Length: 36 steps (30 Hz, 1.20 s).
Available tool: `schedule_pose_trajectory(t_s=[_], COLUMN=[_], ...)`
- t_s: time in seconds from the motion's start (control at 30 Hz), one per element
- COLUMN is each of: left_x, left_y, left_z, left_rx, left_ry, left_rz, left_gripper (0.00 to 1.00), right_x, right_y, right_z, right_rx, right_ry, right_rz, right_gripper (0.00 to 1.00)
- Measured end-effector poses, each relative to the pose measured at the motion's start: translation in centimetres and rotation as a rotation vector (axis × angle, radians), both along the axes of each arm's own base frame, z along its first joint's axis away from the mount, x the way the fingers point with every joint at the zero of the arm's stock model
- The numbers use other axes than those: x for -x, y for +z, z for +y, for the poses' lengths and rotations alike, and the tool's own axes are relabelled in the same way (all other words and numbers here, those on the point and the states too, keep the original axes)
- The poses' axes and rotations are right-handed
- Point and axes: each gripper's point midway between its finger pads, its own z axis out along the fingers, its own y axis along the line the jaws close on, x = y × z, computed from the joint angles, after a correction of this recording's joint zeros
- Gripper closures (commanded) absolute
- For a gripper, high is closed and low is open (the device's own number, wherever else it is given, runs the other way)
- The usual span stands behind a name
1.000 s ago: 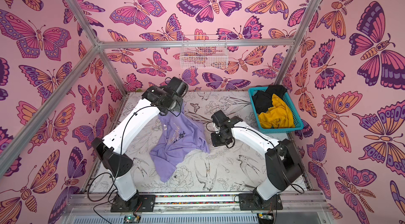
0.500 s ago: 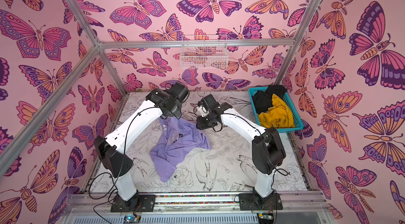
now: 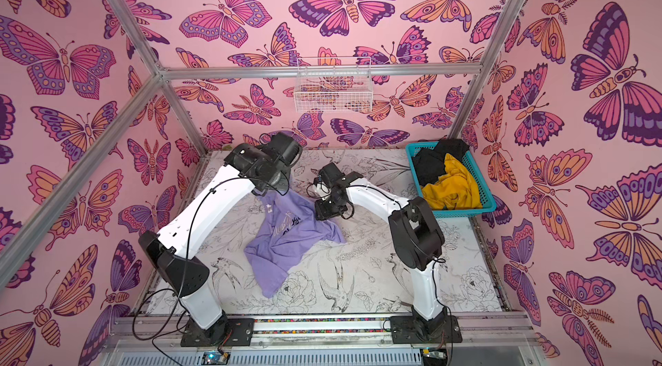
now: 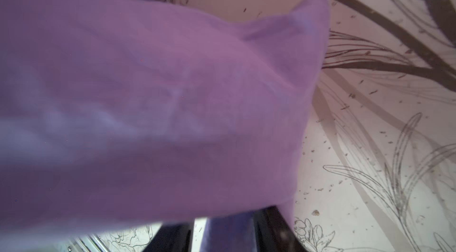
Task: Fold and stack t-shirts
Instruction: Flatten out the T-shirt at the center of the board.
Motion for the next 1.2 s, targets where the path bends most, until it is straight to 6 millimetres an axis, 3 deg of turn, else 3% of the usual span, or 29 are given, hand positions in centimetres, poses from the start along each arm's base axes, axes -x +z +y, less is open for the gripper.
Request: schedule_pose_trajectory(t_s=[0.1, 0.27, 0.63, 0.97, 1.2], left_x=[0.3, 1.2, 2.2, 2.3, 2.2], left_y=[1.3, 2.5, 2.9, 2.8, 3.2], left_z=[0.1, 0.8, 1.4, 1.3, 1.3], left_rx=[0.017, 0.028, 0.022, 0.029, 0.031], left_ry=[-0.002, -0.003, -0.005, -0.009, -0.011], left_rz=[-0.018, -0.028, -0.014, -0.009, -0.018], left_gripper=[1.00, 1.00, 1.00, 1.00, 1.00], right_x=[-0.3, -1.7, -4.0, -3.0, -1.6], right_y=[-0.1, 1.4, 5.3, 3.7, 3.3], right_z=[0.3, 1.5, 3.6, 6.9, 7.3], right_rx=[-0.002, -0.036, -0.103, -0.114, -0.100], right_ry=[0.006, 0.017, 0.039, 0.102, 0.126], right_rz=[-0.004, -0.049, -0.137, -0.111, -0.101], right_gripper=[0.56, 0.56, 0.57, 0.57, 0.57])
